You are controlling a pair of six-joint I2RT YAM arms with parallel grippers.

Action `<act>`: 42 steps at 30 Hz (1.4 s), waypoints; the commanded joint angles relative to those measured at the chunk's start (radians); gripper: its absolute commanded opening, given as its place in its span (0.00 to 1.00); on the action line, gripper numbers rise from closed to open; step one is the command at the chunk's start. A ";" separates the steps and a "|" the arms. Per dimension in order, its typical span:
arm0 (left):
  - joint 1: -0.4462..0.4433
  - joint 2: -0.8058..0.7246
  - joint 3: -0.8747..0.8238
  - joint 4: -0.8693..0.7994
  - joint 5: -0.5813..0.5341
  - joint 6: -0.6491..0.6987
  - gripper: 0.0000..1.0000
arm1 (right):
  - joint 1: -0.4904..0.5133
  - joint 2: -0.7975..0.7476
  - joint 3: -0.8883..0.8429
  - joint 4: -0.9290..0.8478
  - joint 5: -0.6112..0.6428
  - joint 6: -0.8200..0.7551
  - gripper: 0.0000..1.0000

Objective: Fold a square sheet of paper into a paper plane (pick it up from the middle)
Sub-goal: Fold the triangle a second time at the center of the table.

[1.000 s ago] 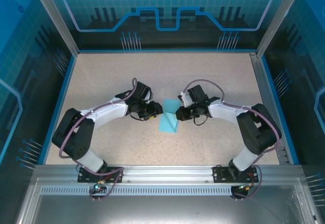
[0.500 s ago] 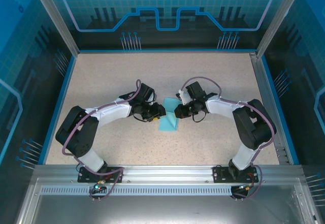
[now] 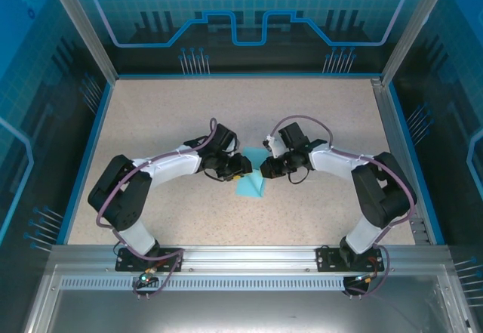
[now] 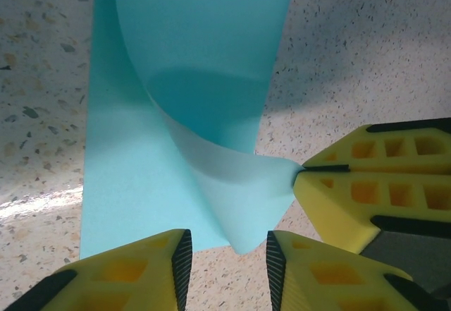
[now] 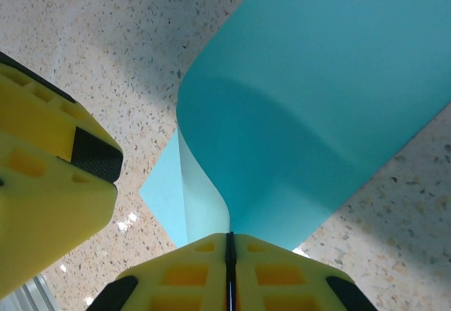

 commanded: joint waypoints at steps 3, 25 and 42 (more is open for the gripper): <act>-0.010 0.028 0.043 0.008 0.010 -0.021 0.35 | -0.012 0.001 -0.015 -0.008 0.044 0.000 0.09; -0.031 0.072 0.052 0.054 0.007 -0.049 0.34 | -0.020 0.095 0.052 0.001 0.068 -0.021 0.09; -0.039 0.086 0.044 0.079 -0.008 -0.084 0.26 | -0.029 0.139 0.084 -0.014 0.044 -0.052 0.09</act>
